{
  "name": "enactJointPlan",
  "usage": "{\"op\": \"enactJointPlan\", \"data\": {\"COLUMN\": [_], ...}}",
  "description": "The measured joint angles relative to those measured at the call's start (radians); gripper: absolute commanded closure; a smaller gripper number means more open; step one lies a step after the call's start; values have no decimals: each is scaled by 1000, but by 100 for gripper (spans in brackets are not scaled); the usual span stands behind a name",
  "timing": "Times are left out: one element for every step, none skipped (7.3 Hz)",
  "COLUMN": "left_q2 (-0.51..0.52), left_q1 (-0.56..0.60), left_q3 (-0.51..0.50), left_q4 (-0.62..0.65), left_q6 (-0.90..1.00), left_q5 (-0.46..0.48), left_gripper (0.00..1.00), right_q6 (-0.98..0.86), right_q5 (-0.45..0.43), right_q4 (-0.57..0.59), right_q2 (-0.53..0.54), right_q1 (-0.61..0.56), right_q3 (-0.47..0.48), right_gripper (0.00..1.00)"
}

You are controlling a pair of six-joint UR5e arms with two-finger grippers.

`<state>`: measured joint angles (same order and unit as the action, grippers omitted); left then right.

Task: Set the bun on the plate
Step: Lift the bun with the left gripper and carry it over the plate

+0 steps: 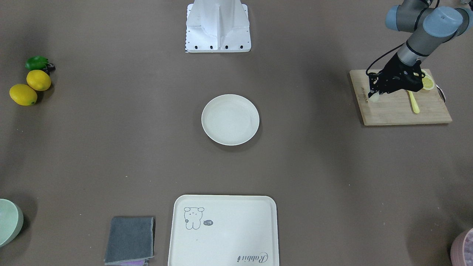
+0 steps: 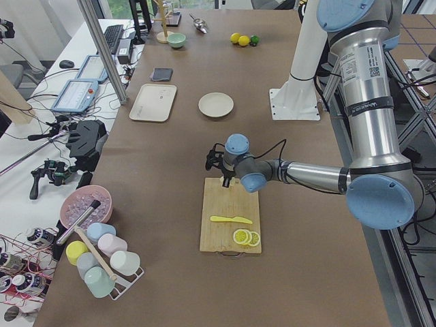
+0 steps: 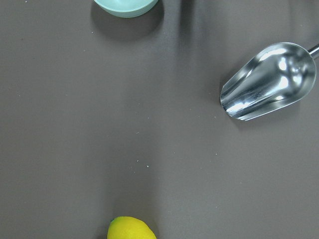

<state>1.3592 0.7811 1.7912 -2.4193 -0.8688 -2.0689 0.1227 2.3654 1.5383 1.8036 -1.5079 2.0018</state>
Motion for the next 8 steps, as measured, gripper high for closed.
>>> {"op": "enactJointPlan", "data": {"left_q2": [58,134,222,310,398,485,570,653], "left_q1": [0,-2,-5,-14,-39,-81,-132,-183], "left_q3": [5,15,30,42,46,45,41,33], "left_q4": [44,118,209,298,374,441,509,580], "left_q6": [-5,-25,-67,-111,-165,-232,-290,-335], "left_q5": [-5,-6,-5,-2,2,15,50,97], "left_gripper": [80,80,80,80,80,80,80,80], "right_q6": [0,0,0,-2,-9,-20,-26,-28], "right_q5": [0,0,0,0,0,0,0,1], "right_q4": [-1,-2,-5,-7,-9,-10,-10,-10], "right_q2": [2,5,9,16,22,28,32,33], "right_q1": [0,0,-1,-1,-4,-7,-10,-11], "right_q3": [0,0,0,0,0,0,0,-1], "right_gripper": [0,0,0,0,0,0,0,0]}}
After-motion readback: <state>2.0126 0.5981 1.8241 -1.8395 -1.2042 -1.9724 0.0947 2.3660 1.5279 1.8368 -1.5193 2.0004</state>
